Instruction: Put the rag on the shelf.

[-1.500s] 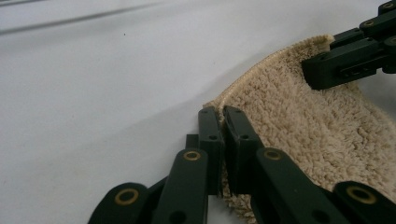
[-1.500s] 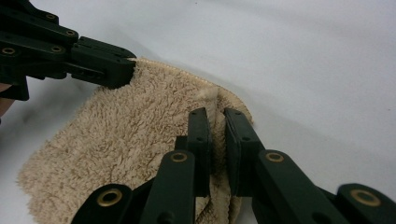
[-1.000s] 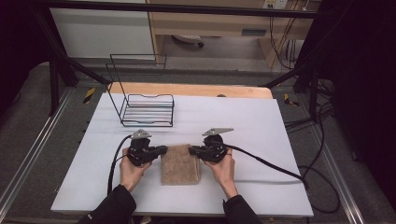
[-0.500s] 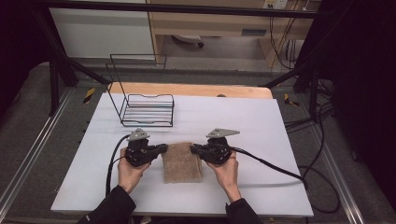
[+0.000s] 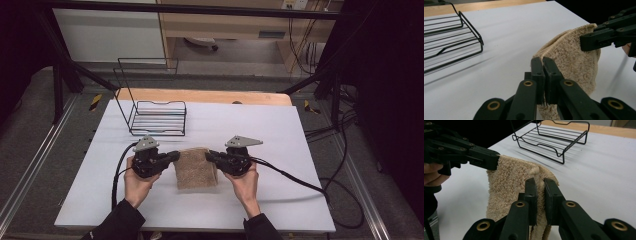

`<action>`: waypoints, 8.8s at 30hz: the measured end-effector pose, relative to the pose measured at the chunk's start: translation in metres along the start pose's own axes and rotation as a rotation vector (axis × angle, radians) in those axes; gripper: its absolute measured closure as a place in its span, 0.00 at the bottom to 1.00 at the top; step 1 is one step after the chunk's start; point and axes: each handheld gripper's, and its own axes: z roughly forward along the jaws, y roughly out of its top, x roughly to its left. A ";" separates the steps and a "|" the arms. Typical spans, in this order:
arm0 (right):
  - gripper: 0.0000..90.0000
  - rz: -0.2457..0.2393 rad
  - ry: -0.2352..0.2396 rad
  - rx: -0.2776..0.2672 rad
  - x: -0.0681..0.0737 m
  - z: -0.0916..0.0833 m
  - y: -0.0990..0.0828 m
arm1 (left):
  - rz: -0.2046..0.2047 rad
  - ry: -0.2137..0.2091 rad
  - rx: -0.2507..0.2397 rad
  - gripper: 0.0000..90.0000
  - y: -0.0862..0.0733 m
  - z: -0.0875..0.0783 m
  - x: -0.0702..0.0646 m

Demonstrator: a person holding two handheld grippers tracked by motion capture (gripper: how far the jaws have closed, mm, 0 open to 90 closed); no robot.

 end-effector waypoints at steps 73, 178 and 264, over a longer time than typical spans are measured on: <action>0.91 -0.159 -0.050 -0.368 0.054 0.012 0.115 | 0.036 0.121 -0.407 0.97 0.079 -0.083 0.032; 0.91 -0.203 -0.132 -0.406 0.033 0.104 0.275 | 0.015 0.291 -0.484 0.97 0.208 -0.089 0.140; 0.89 -0.333 -0.074 -0.256 0.045 0.102 0.202 | 0.007 0.223 -0.254 0.98 0.169 -0.097 0.125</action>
